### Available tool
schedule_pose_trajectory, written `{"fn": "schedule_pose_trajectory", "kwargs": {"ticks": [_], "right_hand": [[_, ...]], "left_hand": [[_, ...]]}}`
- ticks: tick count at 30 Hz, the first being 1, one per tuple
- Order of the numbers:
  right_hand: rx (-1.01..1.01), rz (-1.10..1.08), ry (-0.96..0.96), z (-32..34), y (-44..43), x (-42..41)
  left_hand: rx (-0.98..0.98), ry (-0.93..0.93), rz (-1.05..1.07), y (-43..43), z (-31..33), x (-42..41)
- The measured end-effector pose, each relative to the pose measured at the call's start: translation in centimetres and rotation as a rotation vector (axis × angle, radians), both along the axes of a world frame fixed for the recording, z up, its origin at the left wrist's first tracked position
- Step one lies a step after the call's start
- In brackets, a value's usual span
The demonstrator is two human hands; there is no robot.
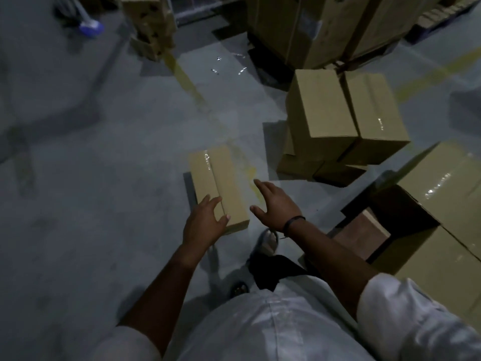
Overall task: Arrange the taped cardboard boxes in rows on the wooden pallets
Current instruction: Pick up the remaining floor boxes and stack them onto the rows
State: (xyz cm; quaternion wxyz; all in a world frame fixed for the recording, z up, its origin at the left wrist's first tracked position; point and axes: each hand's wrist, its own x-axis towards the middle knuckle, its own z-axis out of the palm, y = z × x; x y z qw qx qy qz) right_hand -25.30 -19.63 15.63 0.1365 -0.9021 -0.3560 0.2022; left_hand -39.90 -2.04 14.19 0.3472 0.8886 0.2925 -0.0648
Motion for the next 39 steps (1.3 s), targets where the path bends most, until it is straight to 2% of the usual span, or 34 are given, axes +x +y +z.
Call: {"fn": "schedule_pose_trajectory", "kwargs": {"ticks": [15,21,23,27,33,39], "right_hand": [[-0.198,0.212,0.19,-7.3,13.6,11.8],[-0.255,0.177,0.245,-12.3,16.3,16.1],[-0.251,0.131,0.273,-14.8,17.0,16.6],[-0.265,0.103,0.244,-21.4,18.3,17.4],[-0.382,0.162,0.119,-35.2,20.3,17.9],[-0.35,0.043,0.141,-46.5,22.1,18.2]], "left_hand": [[0.028,0.268,0.112,9.5,-4.0,7.3],[-0.088,0.305,0.159,12.6,-9.1,9.9],[-0.17,0.295,0.213,13.8,-12.3,10.2],[-0.244,0.284,0.156,16.7,-23.2,10.7],[-0.096,0.441,0.008,19.8,-35.2,14.4],[-0.055,0.467,-0.062,21.8,-44.9,15.4]]}}
